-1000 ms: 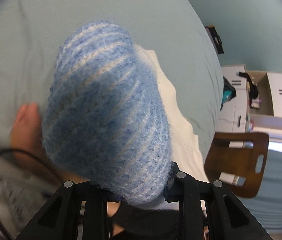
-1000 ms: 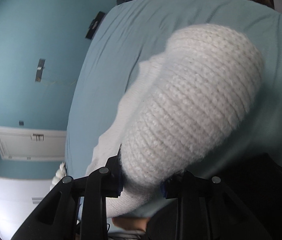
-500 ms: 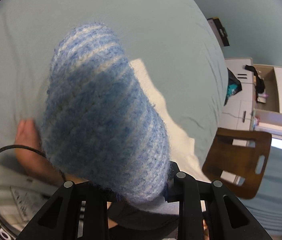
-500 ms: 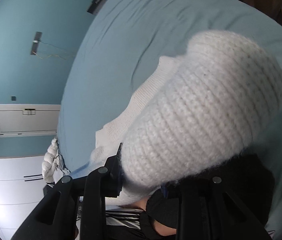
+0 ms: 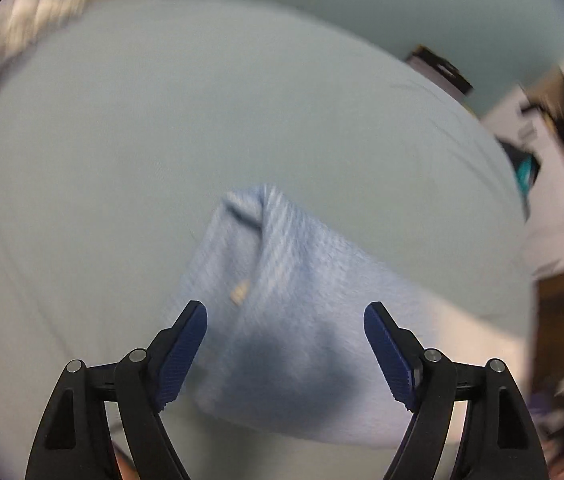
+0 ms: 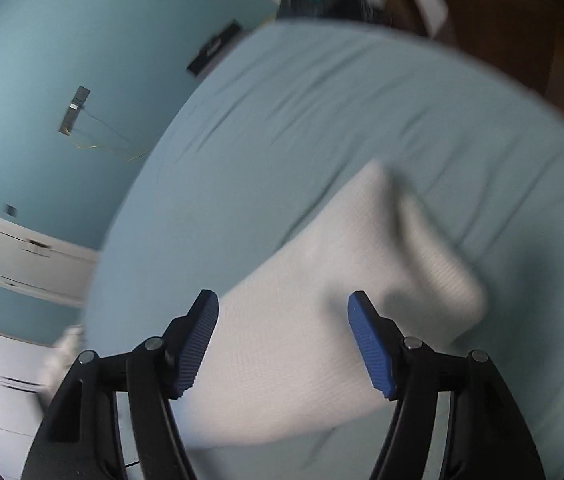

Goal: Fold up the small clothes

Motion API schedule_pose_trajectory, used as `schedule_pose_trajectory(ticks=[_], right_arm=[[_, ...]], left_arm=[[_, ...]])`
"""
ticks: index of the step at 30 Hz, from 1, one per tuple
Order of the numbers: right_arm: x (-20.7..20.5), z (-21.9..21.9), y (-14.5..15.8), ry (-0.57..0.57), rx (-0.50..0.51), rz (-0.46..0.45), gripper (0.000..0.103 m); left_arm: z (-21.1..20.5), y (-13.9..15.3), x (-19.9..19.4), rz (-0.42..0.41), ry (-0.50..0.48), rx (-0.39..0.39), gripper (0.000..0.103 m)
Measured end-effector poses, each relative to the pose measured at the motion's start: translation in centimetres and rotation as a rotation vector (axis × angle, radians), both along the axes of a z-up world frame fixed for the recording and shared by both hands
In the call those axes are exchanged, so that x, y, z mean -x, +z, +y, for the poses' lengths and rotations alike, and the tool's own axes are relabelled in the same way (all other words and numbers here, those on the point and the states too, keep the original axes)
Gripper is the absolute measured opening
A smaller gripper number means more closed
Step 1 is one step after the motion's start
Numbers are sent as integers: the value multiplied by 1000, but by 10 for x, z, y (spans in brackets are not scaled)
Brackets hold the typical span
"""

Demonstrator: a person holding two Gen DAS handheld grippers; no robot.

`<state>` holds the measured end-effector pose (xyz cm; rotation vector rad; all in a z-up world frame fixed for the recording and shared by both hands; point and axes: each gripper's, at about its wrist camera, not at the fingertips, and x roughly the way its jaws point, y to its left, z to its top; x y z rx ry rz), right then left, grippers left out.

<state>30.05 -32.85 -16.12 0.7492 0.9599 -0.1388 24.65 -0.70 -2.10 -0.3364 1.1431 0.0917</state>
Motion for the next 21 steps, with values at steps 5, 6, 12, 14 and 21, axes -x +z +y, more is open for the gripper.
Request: schedule_pose_trajectory(ticks=[5,6,12,14,21], right_arm=[[3,-10,-40,-79,104,23,64],[8,-15,-46,-71,52,38,64],[-12,-25,-82,58,49,98,64],[-24,-20,-97,102,76,156,64],[2,-22,-67,21,127,25,16]], left_arm=[[-39,-32,5,-36,-152,-224,86],[-42,-49,0,23,-178,-230,86],[-30,-80,-11,70,-154,-233,103],[-28,-79,-13,71,-173,-240,103],[-34,-73,-18,18,-219,-362,103]])
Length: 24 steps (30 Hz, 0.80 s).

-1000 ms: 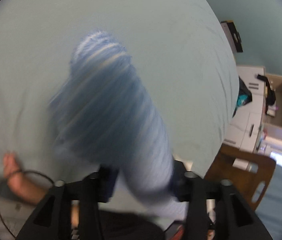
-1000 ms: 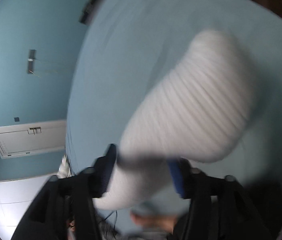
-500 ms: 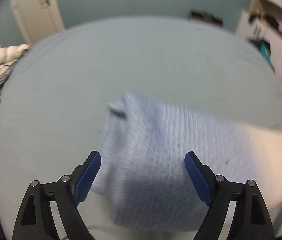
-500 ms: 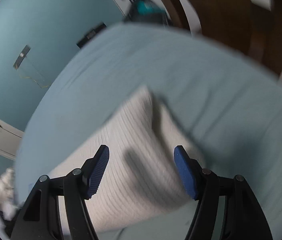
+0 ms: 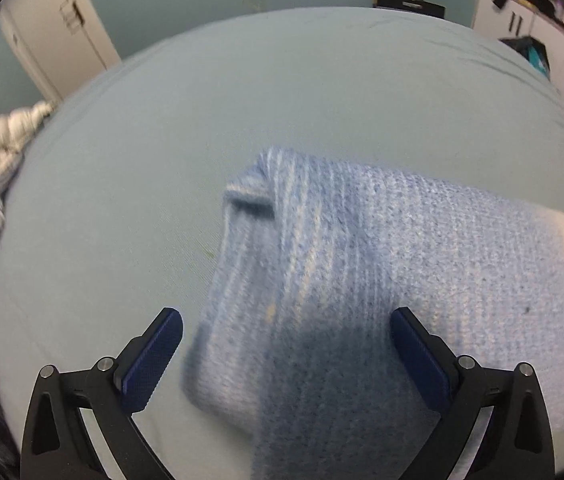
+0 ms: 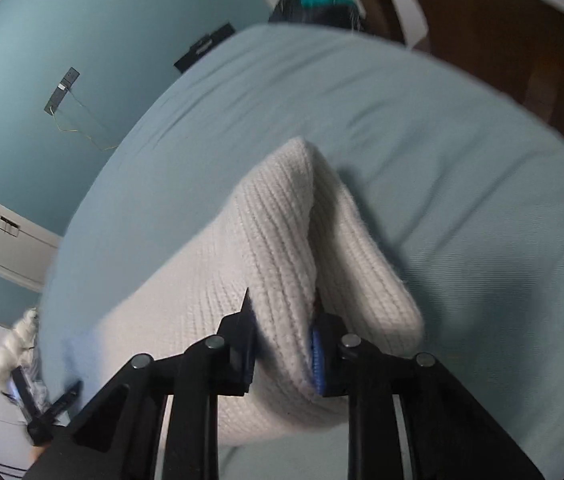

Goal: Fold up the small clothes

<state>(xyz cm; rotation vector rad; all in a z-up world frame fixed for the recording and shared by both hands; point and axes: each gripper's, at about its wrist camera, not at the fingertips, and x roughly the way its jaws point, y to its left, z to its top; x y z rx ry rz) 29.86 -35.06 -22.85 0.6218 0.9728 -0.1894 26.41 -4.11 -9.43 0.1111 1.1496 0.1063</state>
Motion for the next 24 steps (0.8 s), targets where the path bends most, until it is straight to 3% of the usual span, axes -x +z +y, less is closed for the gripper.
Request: schedule_pose_trajectory(ticks=[2,4,5,6,7,10,12,14,15,18,20,24], right_arm=[[2,2,-16,-53,86,110,16],[-10,1,-37,-77,57,144,20],[-14,2,-38,-82,71,144,25],[-14,2,-38,-87,95,149,39],[-9,-1,-36,-102,128,147,47],[3,13,-12,-133,237,96,50],[12,34,13,-126,374,-28,51],[14,59,28,-44,426,-176,70],[13,75,30,7,460,-233,87],[0,115,23,166,520,-305,91],[-17,136,8,281,557,-261,91],[-35,147,-47,419,587,-72,92]], left_arm=[[-2,1,-4,0,-7,9,103],[2,0,-10,1,7,30,103],[6,1,-9,2,13,40,103],[7,2,-9,1,16,41,103],[7,5,-9,-6,17,25,103],[7,30,0,-94,34,-96,103],[-2,55,9,-203,13,-105,103],[-15,69,18,-269,-43,-51,103],[-23,72,21,-281,-76,-20,103],[-47,58,26,-224,-166,82,103],[-59,42,28,-174,-209,86,103],[-69,-1,23,-64,-279,-16,103]])
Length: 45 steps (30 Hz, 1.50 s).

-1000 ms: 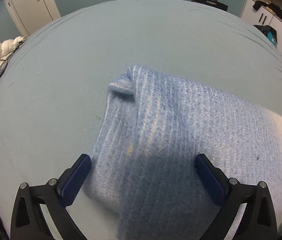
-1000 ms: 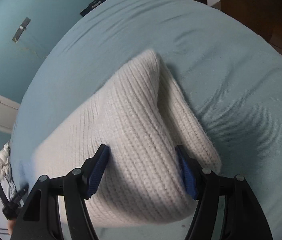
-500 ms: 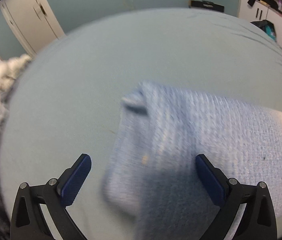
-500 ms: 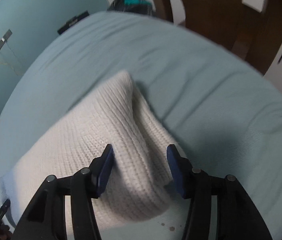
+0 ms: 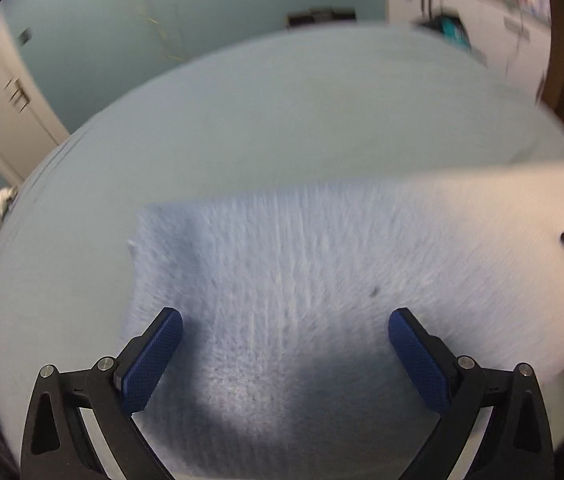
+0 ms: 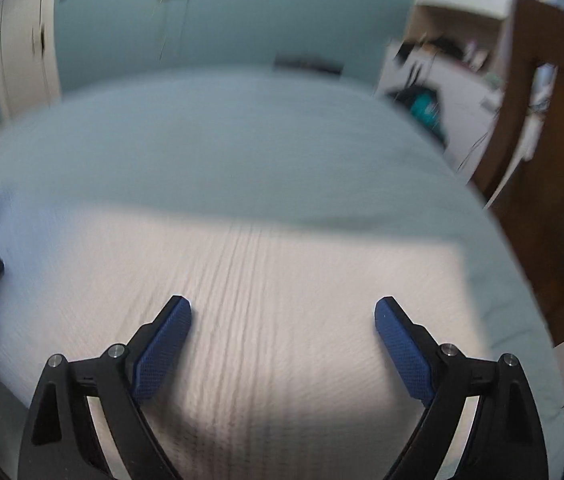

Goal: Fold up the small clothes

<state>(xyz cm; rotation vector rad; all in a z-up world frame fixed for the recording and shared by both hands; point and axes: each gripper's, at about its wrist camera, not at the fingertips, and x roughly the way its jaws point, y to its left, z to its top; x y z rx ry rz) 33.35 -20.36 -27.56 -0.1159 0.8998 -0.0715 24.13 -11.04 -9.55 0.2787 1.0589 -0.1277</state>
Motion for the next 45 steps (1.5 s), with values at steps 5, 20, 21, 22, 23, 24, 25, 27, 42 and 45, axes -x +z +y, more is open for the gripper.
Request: schedule_pose_trajectory(ticks=[5,20,21,22,23,24,25,27,42,45], right_arm=[[7,-13,-10,-28,-8,-49,101],[16,40,-4,159,34,-60,101],[18,38,-6,158,23,-81,101],[16,38,-8,154,16,-57,101],[13,37,-8,149,3,-39,101],[9,33,-9,147,-7,-33,101],[8,31,-8,147,-12,-30,101],[9,31,-2,153,-14,-27,102],[-4,-29,22,-98,-21,-36,102],[-4,-24,5,-103,-1,45,102]], left_arm=[[11,-4,-5,23,13,39,103],[-32,-14,21,-57,-104,14,103],[-32,-17,21,-63,-105,22,103],[-32,-19,19,-46,-102,28,103],[-31,-19,17,-35,-99,35,103],[-28,-18,15,-26,-96,39,103],[-27,-15,14,-18,-91,41,103],[-24,-5,10,-9,-64,37,103],[96,8,45,120,592,344,103],[106,-10,48,171,671,353,103]])
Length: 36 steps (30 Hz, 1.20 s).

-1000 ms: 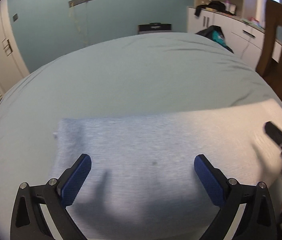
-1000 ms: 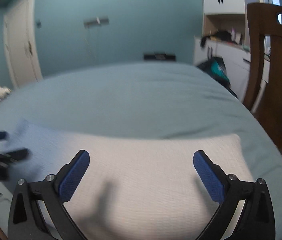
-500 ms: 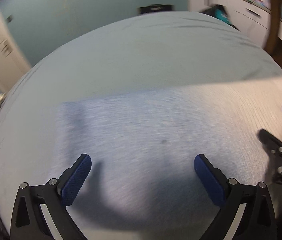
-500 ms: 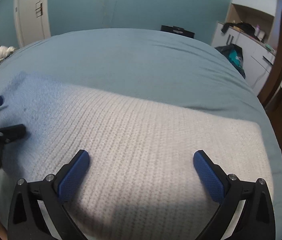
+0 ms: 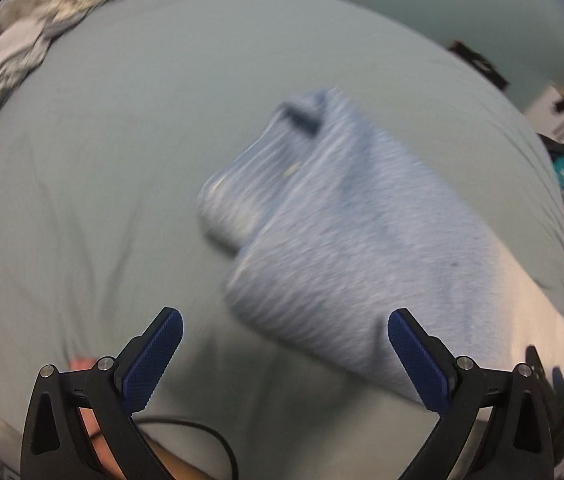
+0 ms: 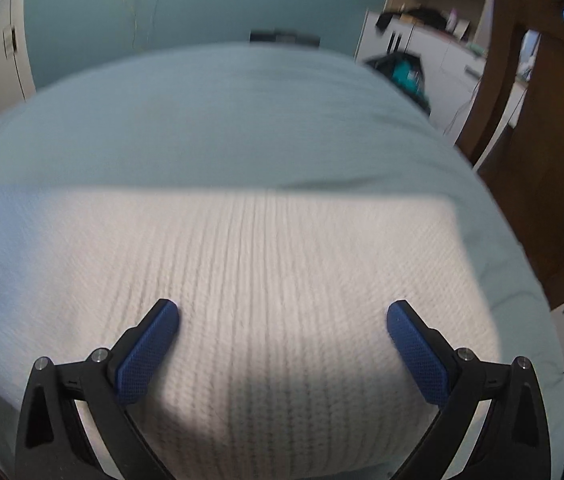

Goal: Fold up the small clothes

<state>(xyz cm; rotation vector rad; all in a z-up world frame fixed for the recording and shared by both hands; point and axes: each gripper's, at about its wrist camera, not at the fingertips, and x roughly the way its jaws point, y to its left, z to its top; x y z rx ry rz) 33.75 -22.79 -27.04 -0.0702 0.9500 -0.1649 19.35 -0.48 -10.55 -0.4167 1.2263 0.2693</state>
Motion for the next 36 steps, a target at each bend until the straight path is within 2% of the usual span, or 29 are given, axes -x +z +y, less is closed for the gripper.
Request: schedule_pose_trajectory(ticks=[2,4,6,8,10,12,15,18,22,25,29,31,34,35,36], right_arm=[[-2,-4,3,1,11,-24,102],[-3,-5,7,7,6,1,102],[3,-6,16,3,-34,-18,102],[4,-12,21,-12,-75,-54,102],[-1,-16,17,-13,-102,-44,102],[-11,-14,4,-16,-81,10,102],[-10,-3,0,8,2,-22,102],[-11,-3,0,-3,2,-23,102],[-15,-10,1,-1,-7,-15,102],[-12,-9,3,0,-6,-10,102],[-9,-8,4,0,-2,-12,102],[-8,-8,4,-2,-1,-12,102],[-5,-7,4,-5,0,-14,102],[-5,-7,4,-6,1,-14,102],[-5,-7,4,-8,3,-15,102]], left_arm=[[12,-16,3,46,54,30,103],[25,-30,6,61,125,74,103],[40,-31,20,19,249,113,103],[49,-34,27,-13,309,172,103],[55,-41,32,-8,328,230,103],[55,-49,31,3,326,270,103],[49,-55,22,7,341,290,103],[43,-54,20,1,391,344,103],[48,-78,30,4,593,539,103],[44,-93,33,-15,714,642,103],[37,-93,30,-73,761,581,103],[35,-91,34,-95,799,586,103],[40,-92,39,-171,862,699,103],[38,-96,34,-193,833,745,103],[36,-97,21,-171,764,757,103]])
